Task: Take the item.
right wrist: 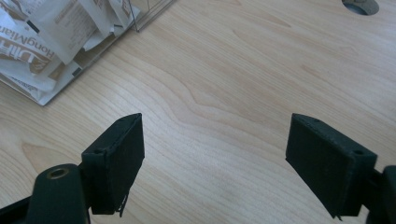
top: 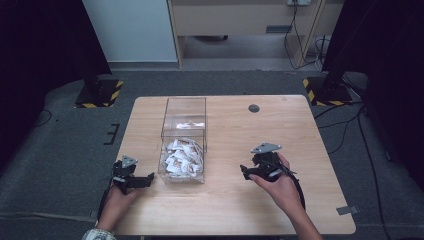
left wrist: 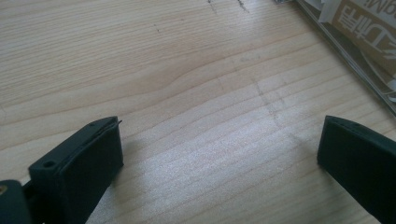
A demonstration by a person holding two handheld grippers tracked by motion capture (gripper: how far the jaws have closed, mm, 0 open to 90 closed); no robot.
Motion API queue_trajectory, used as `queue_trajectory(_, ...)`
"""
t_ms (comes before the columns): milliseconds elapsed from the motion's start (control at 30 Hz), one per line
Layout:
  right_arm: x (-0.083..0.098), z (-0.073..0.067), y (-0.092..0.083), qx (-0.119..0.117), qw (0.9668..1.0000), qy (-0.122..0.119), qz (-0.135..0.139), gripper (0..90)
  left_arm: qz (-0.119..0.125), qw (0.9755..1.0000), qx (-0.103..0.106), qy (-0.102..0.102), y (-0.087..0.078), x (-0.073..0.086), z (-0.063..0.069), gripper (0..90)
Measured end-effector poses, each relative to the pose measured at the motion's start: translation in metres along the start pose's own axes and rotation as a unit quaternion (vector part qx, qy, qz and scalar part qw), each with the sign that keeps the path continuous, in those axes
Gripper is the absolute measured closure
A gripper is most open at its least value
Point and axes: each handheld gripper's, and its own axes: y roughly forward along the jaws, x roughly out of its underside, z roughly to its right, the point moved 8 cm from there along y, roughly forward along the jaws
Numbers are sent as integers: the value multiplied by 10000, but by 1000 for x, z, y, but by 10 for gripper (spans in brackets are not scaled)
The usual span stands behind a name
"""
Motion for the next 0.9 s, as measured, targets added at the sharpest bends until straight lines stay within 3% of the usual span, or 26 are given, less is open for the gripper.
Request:
queue_trajectory(267, -11, -5, 0, -78, 9999, 20, 81, 203, 0, 10000, 0, 2, 0, 0, 0, 0)
queue_trajectory(367, -21, -10, -2, -48, 9995, -159, 251, 216, 0, 10000, 0, 2, 0, 0, 0, 0)
queue_trajectory(567, -32, -14, -3, -38, 9993, -210, 292, 216, 0, 10000, 0, 1, 0, 0, 0, 0)
queue_trajectory(900, -62, -21, -3, -117, 9987, -174, 470, 217, 1, 10000, 2, 2, 0, 0, 0, 0)
